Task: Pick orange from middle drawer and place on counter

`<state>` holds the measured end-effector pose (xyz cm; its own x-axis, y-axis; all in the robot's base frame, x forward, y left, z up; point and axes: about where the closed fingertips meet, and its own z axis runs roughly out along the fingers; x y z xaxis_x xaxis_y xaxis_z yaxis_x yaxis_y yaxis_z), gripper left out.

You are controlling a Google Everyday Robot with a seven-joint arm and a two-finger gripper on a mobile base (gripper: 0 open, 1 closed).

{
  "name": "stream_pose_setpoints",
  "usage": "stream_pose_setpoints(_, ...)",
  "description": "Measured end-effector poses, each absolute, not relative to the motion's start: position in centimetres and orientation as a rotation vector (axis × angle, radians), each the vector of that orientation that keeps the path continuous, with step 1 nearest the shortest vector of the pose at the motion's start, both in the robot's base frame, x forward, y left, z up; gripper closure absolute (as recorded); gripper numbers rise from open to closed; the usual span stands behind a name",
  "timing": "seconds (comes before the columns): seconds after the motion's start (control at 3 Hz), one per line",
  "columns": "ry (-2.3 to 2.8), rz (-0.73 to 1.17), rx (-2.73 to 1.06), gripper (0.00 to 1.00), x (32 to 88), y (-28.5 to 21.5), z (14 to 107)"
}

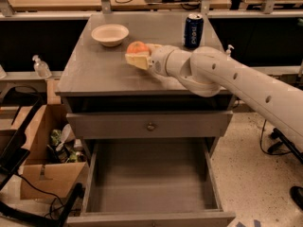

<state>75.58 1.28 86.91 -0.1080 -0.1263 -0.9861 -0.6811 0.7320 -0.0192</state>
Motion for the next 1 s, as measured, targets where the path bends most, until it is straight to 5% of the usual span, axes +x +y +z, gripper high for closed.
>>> stream_pose_setpoints(0.33,1.71,0.576,-0.658,0.97,76.05,2.19,83.58)
stream_pose_setpoints(1.0,1.709,0.581,-0.662,0.44,76.01,2.57,83.76)
